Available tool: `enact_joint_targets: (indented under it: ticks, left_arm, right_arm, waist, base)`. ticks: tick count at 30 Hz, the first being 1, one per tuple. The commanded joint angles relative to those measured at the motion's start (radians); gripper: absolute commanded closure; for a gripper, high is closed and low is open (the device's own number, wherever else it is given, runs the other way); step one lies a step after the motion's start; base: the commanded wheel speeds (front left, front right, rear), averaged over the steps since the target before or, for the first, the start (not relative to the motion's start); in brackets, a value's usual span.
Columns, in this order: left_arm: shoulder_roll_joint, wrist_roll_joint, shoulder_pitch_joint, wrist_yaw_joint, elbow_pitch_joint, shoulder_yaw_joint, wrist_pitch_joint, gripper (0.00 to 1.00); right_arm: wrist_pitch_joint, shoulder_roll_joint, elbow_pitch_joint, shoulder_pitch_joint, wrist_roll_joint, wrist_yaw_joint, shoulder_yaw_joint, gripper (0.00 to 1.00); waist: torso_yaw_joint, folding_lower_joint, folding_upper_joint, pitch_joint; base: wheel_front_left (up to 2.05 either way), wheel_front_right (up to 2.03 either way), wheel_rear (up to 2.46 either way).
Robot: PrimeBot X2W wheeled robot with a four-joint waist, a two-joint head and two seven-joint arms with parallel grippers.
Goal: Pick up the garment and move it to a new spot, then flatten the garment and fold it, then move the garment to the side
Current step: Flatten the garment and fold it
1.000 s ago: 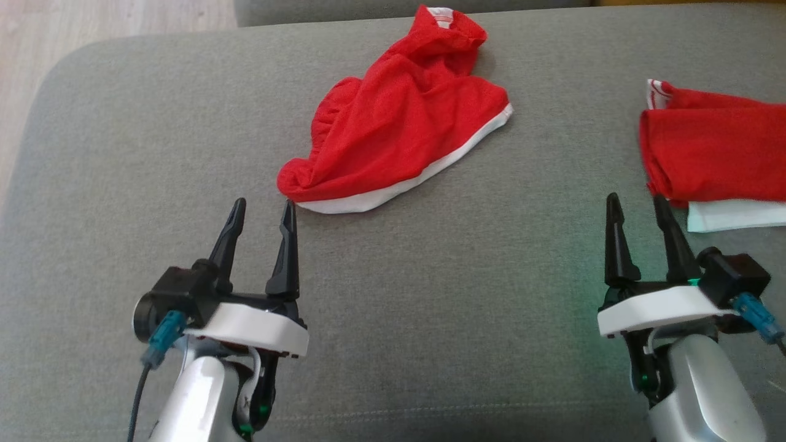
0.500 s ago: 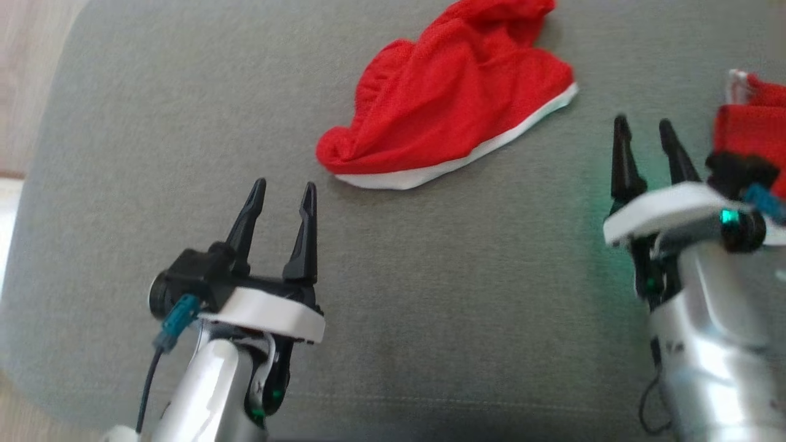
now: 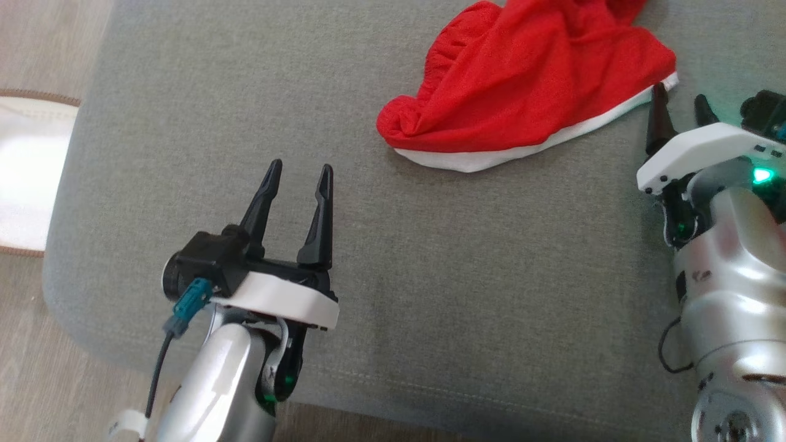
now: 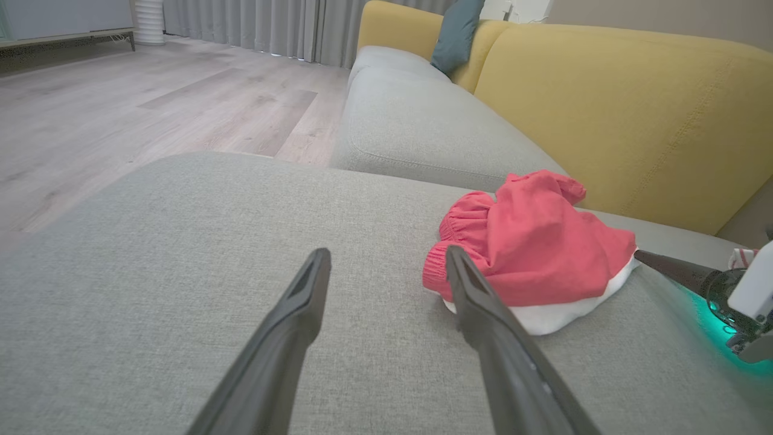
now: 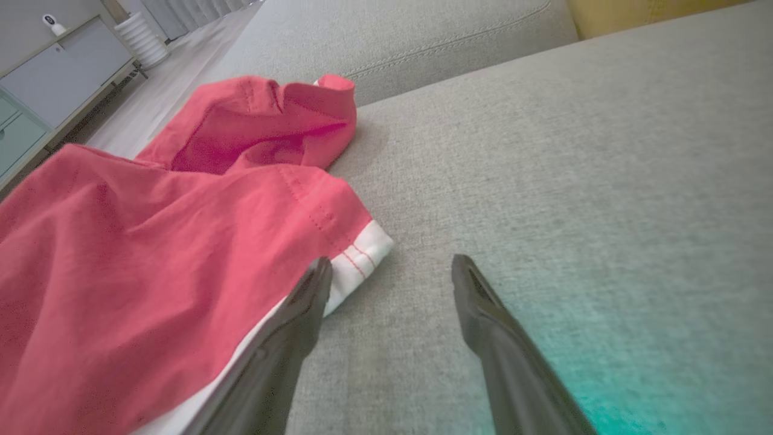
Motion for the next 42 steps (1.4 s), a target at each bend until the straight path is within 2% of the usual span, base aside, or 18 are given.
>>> enact_joint_targets:
  ticks: [1,10,11,12,17,22,27,31,36,39,42]
  left_arm:
    - [0.008,-0.004,-0.033,0.007,-0.032,0.029,-0.005,0.0]
    - [0.008,-0.011,-0.048,0.011,-0.033,0.019,-0.005,0.0]
    - [0.008,-0.01,-0.05,0.012,-0.031,0.018,-0.005,0.0]
    - [0.008,-0.009,-0.051,0.014,-0.03,0.017,-0.005,0.0]
    - [0.008,-0.002,-0.051,0.015,-0.015,0.025,-0.005,0.0]
    - [0.008,0.011,-0.053,0.009,-0.002,0.039,-0.005,0.0]
    - [0.008,0.042,-0.064,-0.02,0.025,0.042,-0.005,0.0]
    - [0.008,0.072,-0.095,-0.058,0.061,0.016,-0.005,0.0]
    - [0.008,0.14,-0.177,-0.114,0.18,-0.073,-0.005,0.0]
    - [0.008,0.192,-0.243,-0.127,0.291,-0.124,-0.005,0.0]
    - [0.008,0.198,-0.298,-0.129,0.386,-0.155,-0.005,0.0]
  right_arm:
    - [-0.008,0.004,-0.014,-0.037,-0.012,0.007,0.012,0.0]
    - [-0.031,-0.012,0.09,-0.111,-0.091,0.007,-0.021,0.0]
    - [-0.03,-0.013,0.1,-0.116,-0.101,0.007,-0.013,0.53]
    - [-0.032,-0.014,0.108,-0.119,-0.113,0.007,-0.003,1.0]
    - [-0.055,-0.022,0.141,-0.128,-0.118,0.007,0.008,1.0]
    - [-0.084,-0.047,0.153,-0.121,-0.112,0.007,-0.027,1.0]
    - [-0.098,-0.071,0.167,-0.118,-0.128,0.007,-0.082,1.0]
    - [-0.092,-0.063,0.174,-0.129,-0.152,0.007,-0.115,1.0]
    - [-0.087,-0.039,0.178,-0.157,-0.169,0.007,-0.149,1.0]
    - [-0.084,-0.024,0.18,-0.176,-0.183,0.007,-0.157,1.0]
    - [-0.083,-0.009,0.184,-0.195,-0.197,0.007,-0.156,1.0]
  waist:
    - [0.008,0.0,0.0,0.007]
    - [0.028,0.0,0.0,0.028]
    - [0.029,0.0,0.0,0.029]
    - [0.03,0.0,0.0,0.029]
    - [0.02,0.0,0.0,0.022]
    - [-0.002,0.0,0.0,0.011]
    - [-0.037,0.0,0.0,0.004]
    - [-0.064,0.0,0.0,0.01]
    - [-0.09,0.0,0.0,0.026]
    - [-0.105,0.0,0.0,0.033]
    - [-0.118,0.0,0.0,0.038]
  base:
    - [0.0,0.0,0.0]
    - [0.0,0.0,0.0]
    - [0.0,0.0,0.0]
    - [0.0,0.0,0.0]
    - [0.0,0.0,0.0]
    - [0.0,0.0,0.0]
    - [0.0,0.0,0.0]
    - [0.0,0.0,0.0]
    - [0.0,0.0,0.0]
    - [0.0,0.0,0.0]
    - [0.0,0.0,0.0]
